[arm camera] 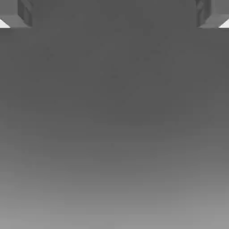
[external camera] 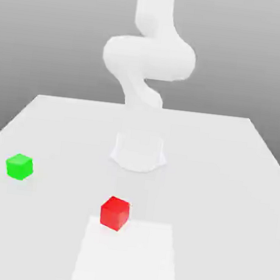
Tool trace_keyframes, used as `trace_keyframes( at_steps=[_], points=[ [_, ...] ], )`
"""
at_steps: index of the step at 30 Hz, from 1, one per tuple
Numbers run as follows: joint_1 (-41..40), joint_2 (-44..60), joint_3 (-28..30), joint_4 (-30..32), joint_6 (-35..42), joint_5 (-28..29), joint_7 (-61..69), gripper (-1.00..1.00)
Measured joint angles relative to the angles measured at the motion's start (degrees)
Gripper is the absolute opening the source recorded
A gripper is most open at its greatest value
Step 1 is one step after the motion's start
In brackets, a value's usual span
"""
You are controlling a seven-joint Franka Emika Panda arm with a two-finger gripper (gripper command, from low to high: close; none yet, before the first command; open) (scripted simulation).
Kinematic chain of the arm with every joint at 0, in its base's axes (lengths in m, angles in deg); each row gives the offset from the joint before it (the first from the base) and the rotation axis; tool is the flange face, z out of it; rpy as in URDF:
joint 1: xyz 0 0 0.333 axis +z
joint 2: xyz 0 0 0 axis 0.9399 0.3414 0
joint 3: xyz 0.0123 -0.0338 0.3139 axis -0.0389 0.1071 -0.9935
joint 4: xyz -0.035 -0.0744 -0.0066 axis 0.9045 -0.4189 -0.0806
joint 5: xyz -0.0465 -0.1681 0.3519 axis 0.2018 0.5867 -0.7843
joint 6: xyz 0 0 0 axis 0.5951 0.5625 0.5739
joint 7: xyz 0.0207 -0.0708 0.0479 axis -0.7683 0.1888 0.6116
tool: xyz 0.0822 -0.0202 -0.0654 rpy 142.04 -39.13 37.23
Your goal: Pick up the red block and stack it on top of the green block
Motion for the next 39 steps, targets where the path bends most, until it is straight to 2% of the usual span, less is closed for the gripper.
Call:
trace_keyframes(
  at_steps=[13, 17, 25, 26, 33, 39],
  points=[
    [-5.79, 21.05, -1.88, 25.25, -18.01, 0.23, -11.21, 0.0],
    [-7.51, 31.39, -1.44, 33.32, -26.35, -0.6, -14.42, 0.0],
    [-7.42, 49.14, 0.22, 33.4, -41.15, 2.06, -17.43, 0.0],
    [-7.27, 50.97, 0.43, 33.23, -42.75, 2.13, -17.4, -1.0],
    [-7.3, 51.43, 0.48, 33.18, -43.19, 2.47, -17.67, -1.0],
    [-7.33, 41.75, -0.17, 34.33, -34.77, 0.86, -16.71, -1.0]
  ],
)
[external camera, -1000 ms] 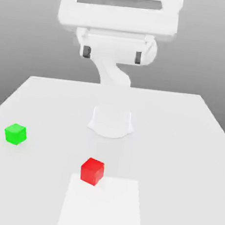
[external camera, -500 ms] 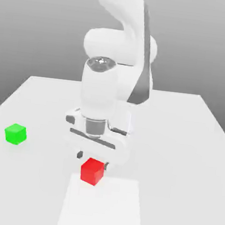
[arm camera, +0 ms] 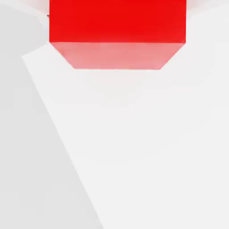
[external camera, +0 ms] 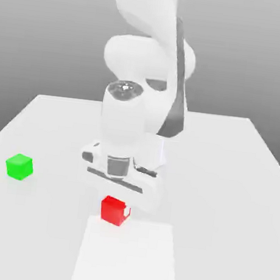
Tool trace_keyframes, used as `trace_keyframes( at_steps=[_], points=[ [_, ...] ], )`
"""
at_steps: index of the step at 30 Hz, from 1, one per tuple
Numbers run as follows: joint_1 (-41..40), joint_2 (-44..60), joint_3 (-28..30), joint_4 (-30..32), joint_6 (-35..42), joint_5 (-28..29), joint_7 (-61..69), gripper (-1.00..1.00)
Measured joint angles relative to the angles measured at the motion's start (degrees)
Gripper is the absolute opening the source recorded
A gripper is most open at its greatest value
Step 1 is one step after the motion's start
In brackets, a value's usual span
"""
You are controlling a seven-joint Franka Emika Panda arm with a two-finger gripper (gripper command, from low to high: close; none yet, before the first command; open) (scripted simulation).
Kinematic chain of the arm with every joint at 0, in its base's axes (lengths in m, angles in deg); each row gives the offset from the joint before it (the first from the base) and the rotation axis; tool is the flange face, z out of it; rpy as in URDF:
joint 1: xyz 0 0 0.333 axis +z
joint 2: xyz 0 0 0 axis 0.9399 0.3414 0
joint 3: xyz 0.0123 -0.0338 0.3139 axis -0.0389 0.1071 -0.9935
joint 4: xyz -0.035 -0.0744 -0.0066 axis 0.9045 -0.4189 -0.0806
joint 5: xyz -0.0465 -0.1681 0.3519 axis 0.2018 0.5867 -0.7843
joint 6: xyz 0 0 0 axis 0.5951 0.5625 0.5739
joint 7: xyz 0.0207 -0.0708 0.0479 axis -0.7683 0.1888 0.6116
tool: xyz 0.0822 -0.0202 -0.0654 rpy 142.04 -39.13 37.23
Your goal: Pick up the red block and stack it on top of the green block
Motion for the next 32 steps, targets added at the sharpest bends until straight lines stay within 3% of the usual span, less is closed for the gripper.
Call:
trace_keyframes(
  at_steps=[5, 22, 25, 28, 29, 32],
  points=[
    [-0.47, -7.56, 2.02, 0.91, 6.75, -0.72, 1.18, -1.0],
    [-32.48, -9.11, 26.85, -7.07, 15.66, 8.45, 3.93, -1.0],
    [-32.4, -3.6, 27.78, -7.45, 10.84, 4.06, 7.31, -1.0],
    [-32.56, 3.11, 25.47, -7.74, 5.04, -5.04, 13.74, -1.0],
    [-33.18, 4.76, 24.19, -7.84, 3.66, -7.68, 15.62, 1.0],
    [-33.16, 4.76, 24.19, -7.84, 3.66, -7.68, 15.62, 1.0]
  ],
)
